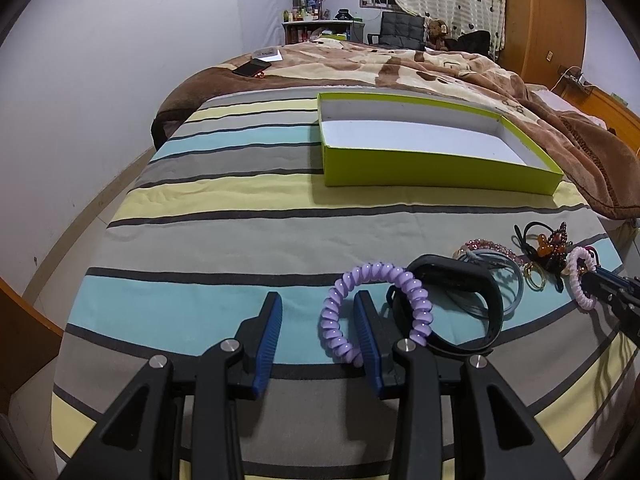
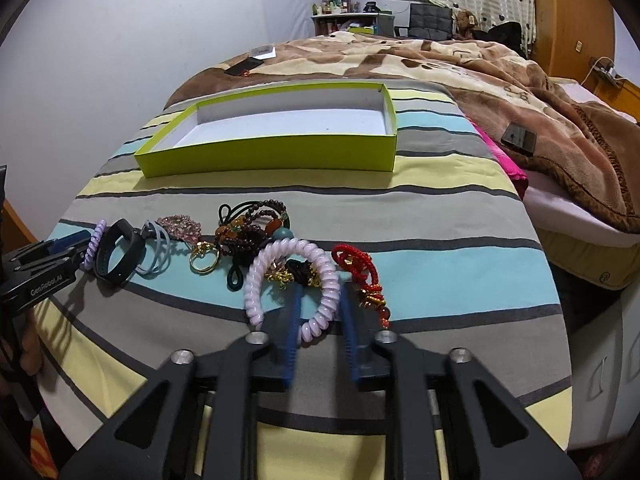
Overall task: Organize jewelry
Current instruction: 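Grasp the purple coiled hair tie with the left tool while the right tool grasps the pink-white coiled hair tie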
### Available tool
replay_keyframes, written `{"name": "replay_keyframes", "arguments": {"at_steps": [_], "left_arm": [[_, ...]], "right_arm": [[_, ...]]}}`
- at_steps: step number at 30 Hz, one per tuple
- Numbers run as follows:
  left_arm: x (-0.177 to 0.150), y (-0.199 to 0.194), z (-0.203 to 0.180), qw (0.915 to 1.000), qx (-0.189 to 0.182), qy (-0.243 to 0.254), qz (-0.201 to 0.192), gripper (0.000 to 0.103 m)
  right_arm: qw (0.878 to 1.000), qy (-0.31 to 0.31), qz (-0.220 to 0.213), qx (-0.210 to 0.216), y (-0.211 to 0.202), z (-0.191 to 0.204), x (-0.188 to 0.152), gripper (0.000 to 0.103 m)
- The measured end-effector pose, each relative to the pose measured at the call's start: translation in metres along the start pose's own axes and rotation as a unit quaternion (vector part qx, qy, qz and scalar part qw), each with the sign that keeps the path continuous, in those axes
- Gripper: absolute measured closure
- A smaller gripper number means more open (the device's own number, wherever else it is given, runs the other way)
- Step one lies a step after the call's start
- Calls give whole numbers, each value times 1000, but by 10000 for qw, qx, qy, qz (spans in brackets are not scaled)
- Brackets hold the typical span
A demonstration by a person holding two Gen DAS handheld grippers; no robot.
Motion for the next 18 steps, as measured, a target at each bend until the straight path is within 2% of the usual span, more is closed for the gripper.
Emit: {"name": "replay_keyframes", "arguments": {"at_steps": [1,5,18], "left_arm": [[0,0,0,10000,-19,14,-4,68],[0,-1,-4,9999,-25,118,-41,91],[-9,-15,0,9996,-211,-4,-177,93]], "right_arm": [[10000,11,-18,4,-1,-1,0,92],[9999,15,-100,49,-7,1,-2,93],[9991,99,-312,251,-28,3,-8,93]]}}
Point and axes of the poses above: each gripper's, at about its wrist camera, not at the fingertips, and y roughly the way its jaws point, z to its left, x to its top, the point moved 1 cm from there along y, roughly the way its jaws point
